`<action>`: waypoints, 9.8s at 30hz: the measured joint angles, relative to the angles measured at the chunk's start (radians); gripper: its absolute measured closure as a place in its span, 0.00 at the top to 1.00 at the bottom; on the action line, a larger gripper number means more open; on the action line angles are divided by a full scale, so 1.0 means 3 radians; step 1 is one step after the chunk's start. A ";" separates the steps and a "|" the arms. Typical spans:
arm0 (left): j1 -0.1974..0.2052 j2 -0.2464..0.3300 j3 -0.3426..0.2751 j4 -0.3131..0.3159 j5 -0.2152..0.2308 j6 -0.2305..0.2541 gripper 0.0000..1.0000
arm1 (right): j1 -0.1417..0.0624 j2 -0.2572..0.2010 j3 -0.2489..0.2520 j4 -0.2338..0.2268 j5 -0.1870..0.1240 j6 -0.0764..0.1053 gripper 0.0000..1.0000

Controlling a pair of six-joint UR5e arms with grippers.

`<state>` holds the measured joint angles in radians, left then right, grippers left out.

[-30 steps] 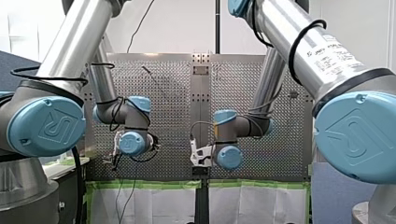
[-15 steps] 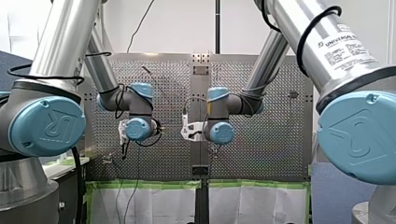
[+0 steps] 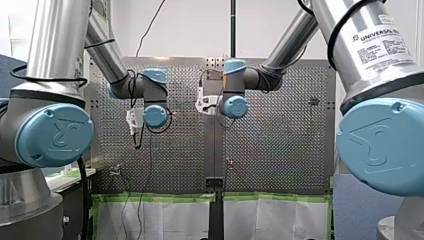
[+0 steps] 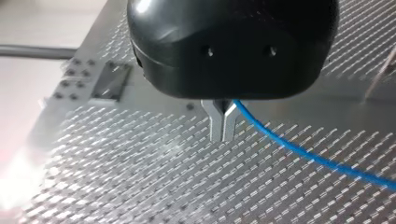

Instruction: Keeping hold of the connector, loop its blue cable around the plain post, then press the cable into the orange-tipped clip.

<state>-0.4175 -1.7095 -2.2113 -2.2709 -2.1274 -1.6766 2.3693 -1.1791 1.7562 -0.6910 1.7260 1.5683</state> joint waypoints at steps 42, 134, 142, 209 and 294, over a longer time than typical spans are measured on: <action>0.0472 0.0860 0.1153 -0.1283 -0.0073 0.0037 0.02 | -0.0227 -0.0191 -0.1018 0.1128 -0.0766 0.0043 0.00; 0.1621 -0.0349 0.1778 -0.1336 0.1555 -0.0396 0.02 | -0.0334 0.0964 -0.1992 0.1098 -0.0914 0.0142 0.00; 0.1607 -0.0380 0.1758 -0.1361 0.1529 -0.0519 0.10 | -0.0281 0.1013 -0.1980 0.1243 -0.0919 0.0117 0.00; 0.1564 -0.0381 0.1599 -0.1252 0.1424 -0.0823 1.00 | -0.0253 0.2478 -0.1444 0.0653 -0.0350 -0.0123 0.00; 0.1564 -0.0381 0.1602 -0.1282 0.1378 -0.0818 1.00 | -0.1228 0.2259 0.0460 -0.1863 -0.0613 0.0022 0.00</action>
<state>0.0518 -1.8239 -1.7307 -2.6554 -1.7141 -1.9221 2.0010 -0.5013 1.8942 -1.2500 1.5420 1.5750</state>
